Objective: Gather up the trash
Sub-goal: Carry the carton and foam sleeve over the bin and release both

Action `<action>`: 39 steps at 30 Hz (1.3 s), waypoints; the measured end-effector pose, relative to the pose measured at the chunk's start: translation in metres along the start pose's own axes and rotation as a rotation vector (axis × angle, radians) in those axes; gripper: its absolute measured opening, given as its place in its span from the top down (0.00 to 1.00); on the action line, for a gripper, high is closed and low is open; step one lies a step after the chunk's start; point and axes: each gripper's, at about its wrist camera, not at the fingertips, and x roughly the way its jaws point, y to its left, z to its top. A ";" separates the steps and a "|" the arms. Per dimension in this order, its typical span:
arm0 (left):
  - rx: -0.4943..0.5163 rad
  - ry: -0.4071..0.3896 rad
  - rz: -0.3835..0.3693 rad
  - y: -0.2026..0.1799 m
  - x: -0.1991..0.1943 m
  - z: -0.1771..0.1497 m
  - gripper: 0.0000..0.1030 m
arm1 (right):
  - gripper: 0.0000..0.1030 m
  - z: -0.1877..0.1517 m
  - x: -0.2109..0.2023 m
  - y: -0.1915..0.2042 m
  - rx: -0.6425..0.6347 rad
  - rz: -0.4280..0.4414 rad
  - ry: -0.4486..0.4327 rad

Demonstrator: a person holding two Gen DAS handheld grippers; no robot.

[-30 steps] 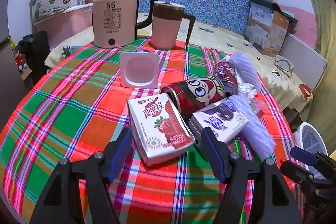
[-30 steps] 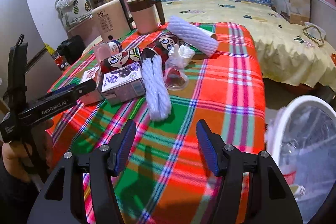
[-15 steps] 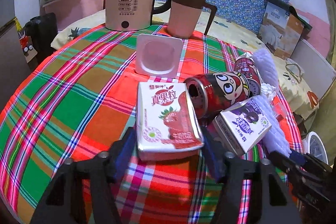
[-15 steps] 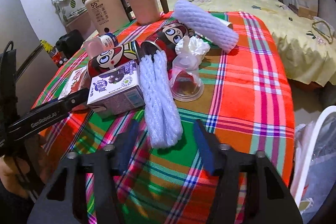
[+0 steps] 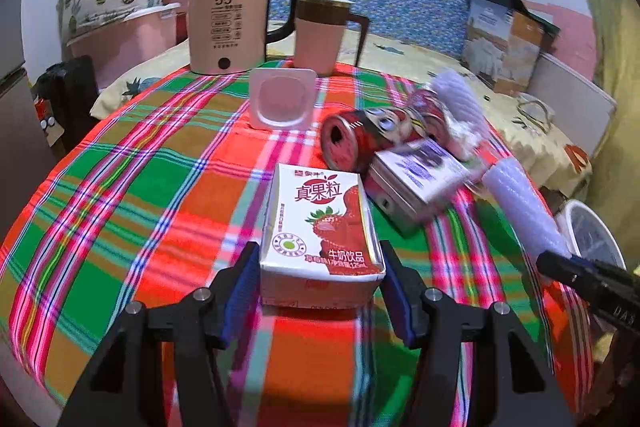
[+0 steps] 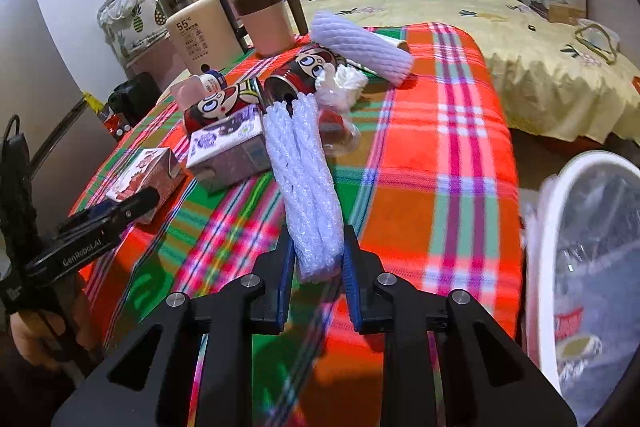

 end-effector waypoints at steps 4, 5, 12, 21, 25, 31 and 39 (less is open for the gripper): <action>0.028 -0.013 -0.019 -0.008 -0.015 -0.007 0.42 | 0.76 -0.011 -0.015 -0.003 0.012 -0.009 -0.006; 0.034 -0.016 -0.027 -0.011 -0.019 -0.009 0.42 | 0.76 -0.012 -0.017 -0.003 0.015 -0.011 -0.008; 0.079 -0.032 -0.072 -0.033 -0.041 -0.014 0.42 | 0.76 -0.021 -0.037 -0.008 0.036 -0.033 -0.038; 0.142 -0.041 -0.145 -0.071 -0.057 -0.020 0.42 | 0.76 -0.027 -0.055 -0.016 0.056 -0.055 -0.081; 0.176 -0.042 -0.182 -0.090 -0.059 -0.018 0.42 | 0.76 -0.029 -0.062 -0.025 0.075 -0.076 -0.098; 0.231 -0.040 -0.240 -0.123 -0.060 -0.019 0.42 | 0.76 -0.035 -0.074 -0.043 0.115 -0.117 -0.123; 0.297 -0.031 -0.310 -0.163 -0.058 -0.021 0.42 | 0.76 -0.046 -0.094 -0.071 0.172 -0.179 -0.151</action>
